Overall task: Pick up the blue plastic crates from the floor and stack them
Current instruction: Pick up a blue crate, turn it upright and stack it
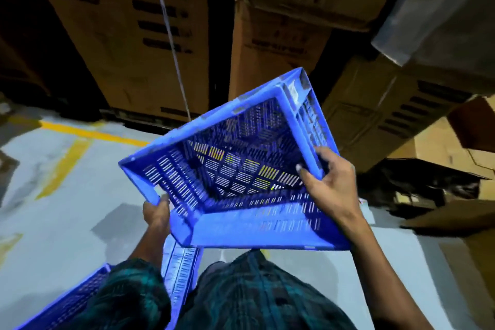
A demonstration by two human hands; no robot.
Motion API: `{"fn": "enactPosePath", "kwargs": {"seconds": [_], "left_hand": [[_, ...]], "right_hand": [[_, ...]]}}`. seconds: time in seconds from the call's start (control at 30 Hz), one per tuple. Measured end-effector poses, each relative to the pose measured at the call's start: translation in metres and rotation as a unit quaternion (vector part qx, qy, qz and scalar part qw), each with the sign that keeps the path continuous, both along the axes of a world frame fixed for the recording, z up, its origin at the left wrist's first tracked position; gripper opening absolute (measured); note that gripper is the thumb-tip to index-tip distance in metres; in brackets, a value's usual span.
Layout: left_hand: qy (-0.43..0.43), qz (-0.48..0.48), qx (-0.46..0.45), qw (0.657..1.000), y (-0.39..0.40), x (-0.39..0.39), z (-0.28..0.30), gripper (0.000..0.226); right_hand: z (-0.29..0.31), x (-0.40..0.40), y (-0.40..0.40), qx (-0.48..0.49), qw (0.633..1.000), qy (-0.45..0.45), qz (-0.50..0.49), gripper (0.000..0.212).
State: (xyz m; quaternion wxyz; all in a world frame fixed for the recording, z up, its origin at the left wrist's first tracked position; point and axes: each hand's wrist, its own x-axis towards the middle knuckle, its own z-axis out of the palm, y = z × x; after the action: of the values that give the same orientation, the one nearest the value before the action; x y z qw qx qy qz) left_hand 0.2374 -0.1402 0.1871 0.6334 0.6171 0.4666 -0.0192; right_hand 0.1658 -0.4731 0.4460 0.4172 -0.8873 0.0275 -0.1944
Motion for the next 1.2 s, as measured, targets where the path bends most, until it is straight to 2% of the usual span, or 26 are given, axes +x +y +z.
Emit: {"fn": "enactPosePath", "kwargs": {"seconds": [0.03,0.1,0.2,0.3,0.47,0.6,0.7,0.77,0.83,0.9,1.0,1.1,1.2], "left_hand": [[-0.013,0.002,-0.027,1.0,0.005,0.006,-0.003,0.037],[-0.029,0.013,-0.04,0.999,0.013,0.021,-0.015,0.037],[-0.028,0.037,0.002,0.999,0.02,0.042,-0.022,0.038],[-0.013,0.039,0.055,0.998,0.025,0.058,-0.022,0.049],[-0.011,0.015,0.077,0.997,0.028,0.09,-0.015,0.052],[0.007,0.001,0.081,0.997,0.018,0.115,-0.028,0.046],[0.03,-0.007,0.104,0.994,0.018,0.14,-0.071,0.052],[0.063,-0.005,0.121,0.991,0.02,0.159,-0.096,0.062],[0.097,-0.029,0.137,0.985,0.016,0.185,-0.104,0.056],[0.113,-0.043,0.168,0.978,0.014,0.216,-0.121,0.051],[0.103,-0.052,0.193,0.974,0.009,0.257,-0.154,0.056],[0.106,-0.086,0.224,0.965,-0.006,0.291,-0.191,0.048],[0.091,-0.11,0.245,0.959,-0.024,0.322,-0.241,0.049]], "right_hand": [[-0.003,0.008,-0.001,0.004,1.0,-0.001,-0.002,0.017],[-0.011,0.026,-0.003,0.006,1.0,0.005,-0.015,0.018],[-0.03,0.058,-0.007,0.009,0.999,0.017,-0.048,0.015],[-0.052,0.081,-0.012,0.022,0.996,0.037,-0.074,0.002],[-0.1,0.124,-0.04,0.009,0.984,0.095,-0.149,0.01],[-0.155,0.166,-0.057,0.034,0.959,0.203,-0.196,0.02],[-0.215,0.196,-0.066,0.059,0.938,0.267,-0.215,0.029],[-0.255,0.21,-0.069,0.071,0.923,0.315,-0.208,0.017],[-0.303,0.227,-0.074,0.08,0.914,0.343,-0.202,0.003],[-0.361,0.241,-0.086,0.097,0.898,0.373,-0.213,0.013],[-0.463,0.257,-0.112,0.127,0.875,0.399,-0.241,0.037],[-0.565,0.266,-0.137,0.144,0.857,0.426,-0.252,0.04],[-0.605,0.289,-0.129,0.149,0.839,0.447,-0.272,0.042]]}}
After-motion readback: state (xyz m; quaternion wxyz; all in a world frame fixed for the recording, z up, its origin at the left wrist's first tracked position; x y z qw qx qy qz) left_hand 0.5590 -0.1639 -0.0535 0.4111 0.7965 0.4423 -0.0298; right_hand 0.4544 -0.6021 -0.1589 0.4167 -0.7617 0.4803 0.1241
